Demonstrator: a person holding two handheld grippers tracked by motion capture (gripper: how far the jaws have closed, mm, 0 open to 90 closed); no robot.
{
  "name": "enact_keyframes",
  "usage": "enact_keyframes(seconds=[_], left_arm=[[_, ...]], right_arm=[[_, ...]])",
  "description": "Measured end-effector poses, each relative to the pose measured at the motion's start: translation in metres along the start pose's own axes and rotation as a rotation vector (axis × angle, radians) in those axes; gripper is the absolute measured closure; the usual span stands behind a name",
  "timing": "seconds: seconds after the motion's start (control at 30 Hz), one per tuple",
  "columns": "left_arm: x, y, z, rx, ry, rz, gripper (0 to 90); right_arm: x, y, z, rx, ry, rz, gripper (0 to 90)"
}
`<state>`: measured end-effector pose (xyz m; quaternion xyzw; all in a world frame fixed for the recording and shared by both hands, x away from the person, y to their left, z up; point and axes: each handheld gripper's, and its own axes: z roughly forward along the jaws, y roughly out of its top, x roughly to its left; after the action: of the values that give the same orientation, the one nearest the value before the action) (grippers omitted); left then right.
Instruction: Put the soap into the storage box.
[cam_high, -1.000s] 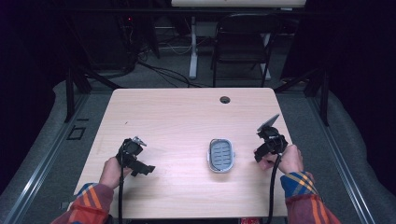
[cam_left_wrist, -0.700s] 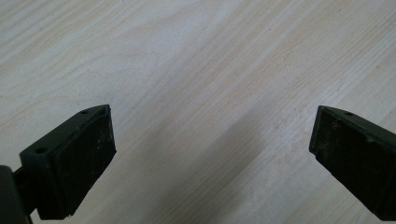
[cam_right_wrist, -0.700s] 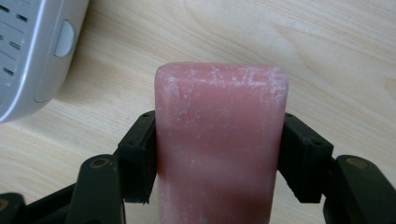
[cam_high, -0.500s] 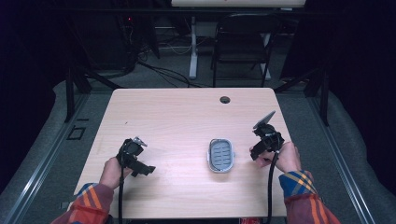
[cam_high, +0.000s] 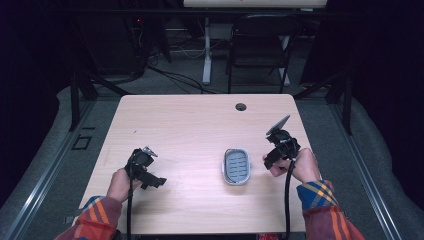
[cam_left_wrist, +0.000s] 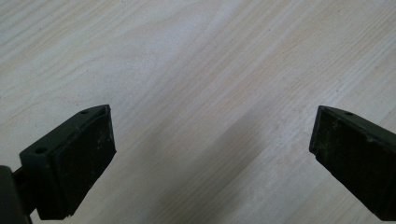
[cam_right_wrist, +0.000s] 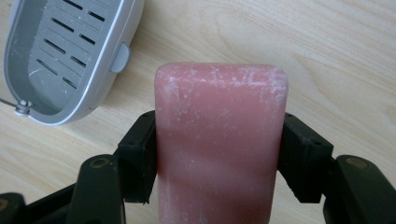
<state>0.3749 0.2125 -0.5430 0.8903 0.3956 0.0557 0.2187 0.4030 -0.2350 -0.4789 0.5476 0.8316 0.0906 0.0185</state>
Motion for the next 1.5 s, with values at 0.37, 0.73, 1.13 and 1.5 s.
enact_keyframes(seconds=[0.37,0.73,1.13,1.5], left_arm=[[0.001,-0.001,0.0,-0.013,-0.007,-0.013,0.1],[0.002,-0.002,-0.001,-0.023,-0.015,-0.014,0.1],[0.001,-0.002,-0.002,-0.023,-0.022,-0.008,0.1],[0.001,-0.002,-0.002,-0.026,-0.015,-0.008,0.1]], right_arm=[[0.007,0.005,-0.01,-0.01,0.001,-0.03,37.2],[0.019,0.009,-0.012,-0.009,-0.002,-0.056,37.2],[0.029,0.021,-0.021,0.017,-0.008,-0.109,37.2],[0.036,0.03,-0.026,0.025,-0.018,-0.12,37.2]])
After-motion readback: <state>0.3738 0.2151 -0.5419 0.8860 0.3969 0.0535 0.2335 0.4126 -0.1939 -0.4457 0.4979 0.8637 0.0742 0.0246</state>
